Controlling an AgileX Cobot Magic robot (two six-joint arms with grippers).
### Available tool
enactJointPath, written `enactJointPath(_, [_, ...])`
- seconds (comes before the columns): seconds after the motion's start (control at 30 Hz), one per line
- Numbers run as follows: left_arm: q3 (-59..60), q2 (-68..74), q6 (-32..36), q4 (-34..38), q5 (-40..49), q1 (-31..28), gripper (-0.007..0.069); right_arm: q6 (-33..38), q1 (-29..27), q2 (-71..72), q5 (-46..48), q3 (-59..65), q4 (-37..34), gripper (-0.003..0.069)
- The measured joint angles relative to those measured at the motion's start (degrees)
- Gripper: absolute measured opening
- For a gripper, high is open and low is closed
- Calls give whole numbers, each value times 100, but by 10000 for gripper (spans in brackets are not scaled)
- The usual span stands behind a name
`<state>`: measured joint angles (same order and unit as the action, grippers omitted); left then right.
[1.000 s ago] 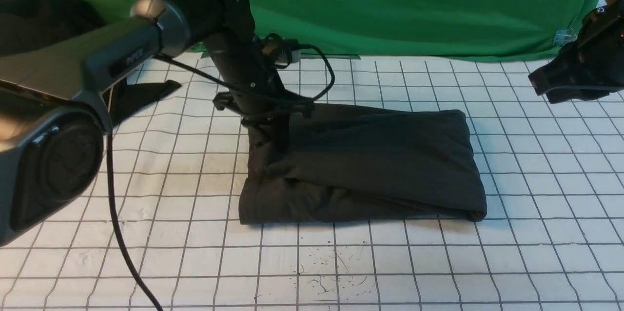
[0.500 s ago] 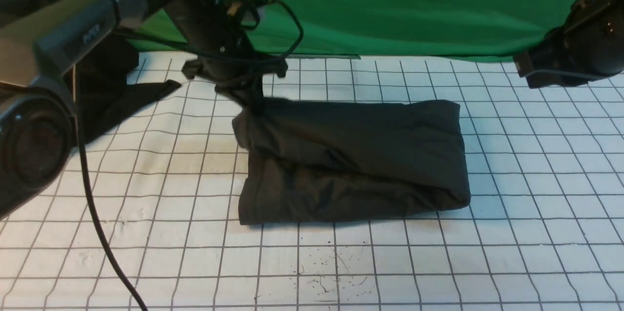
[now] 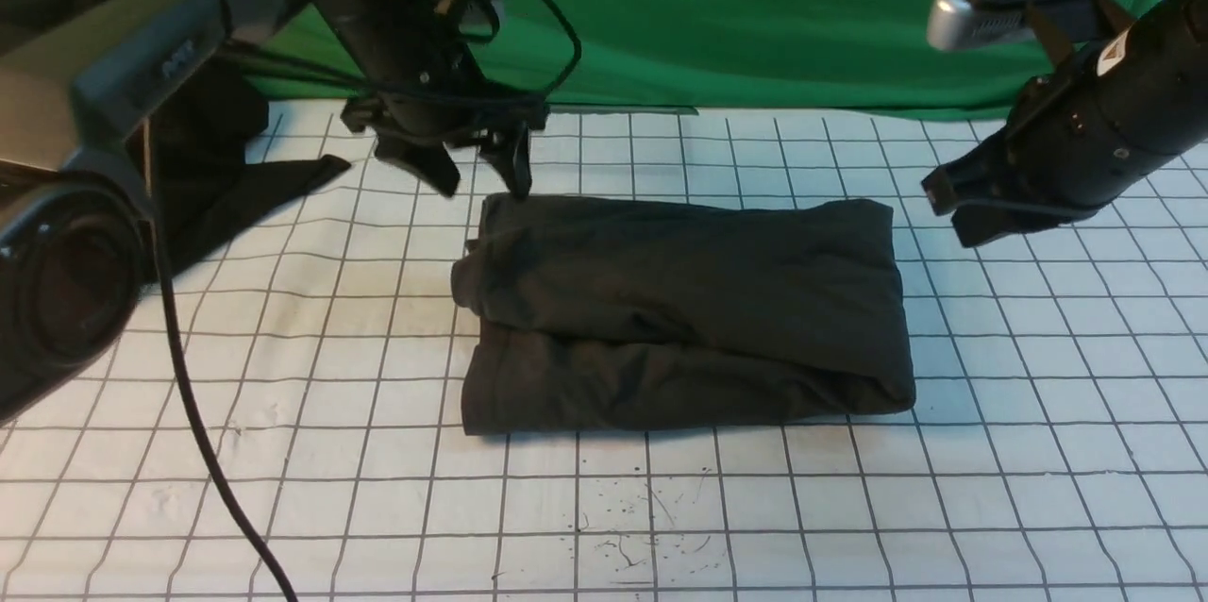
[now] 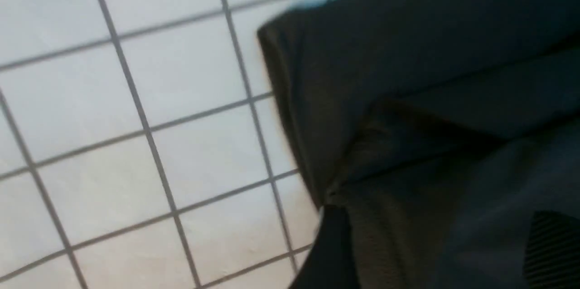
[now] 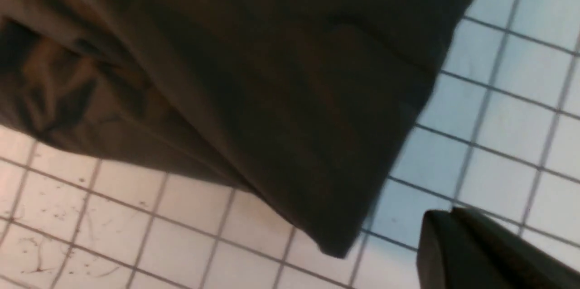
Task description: Fold a long-sleeved shirt over a white checkered tablecloth.
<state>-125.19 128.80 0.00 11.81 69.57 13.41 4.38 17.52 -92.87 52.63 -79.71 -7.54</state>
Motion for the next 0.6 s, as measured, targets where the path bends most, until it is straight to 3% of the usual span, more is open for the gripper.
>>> enactJointPath(0.07, [-40, -255, 0, 62, -6, 46, 511, 19, 181, -53, -204, 0, -48, -2])
enactJointPath(0.13, [14, -476, 0, 97, -18, 153, 442, 34, 304, -157, -384, -5, -141, -2])
enactJointPath(0.27, [406, -622, 179, 139, -26, 405, 213, 57, 355, -527, -511, -5, -382, -2])
enactJointPath(0.3, [733, -578, 244, 116, -73, 535, 95, 104, 355, -783, -571, -5, -507, -2])
enactJointPath(0.33, [950, -528, 246, 104, -178, 585, 55, 116, 355, -894, -600, -5, -541, -2])
enactJointPath(0.43, [1473, -277, 170, 115, -505, 648, 6, 125, 355, -1300, -655, -5, -601, -2])
enactJointPath(0.6, [2014, -79, 129, -88, -626, 626, -3, 81, 355, -1783, -363, 31, -380, -2])
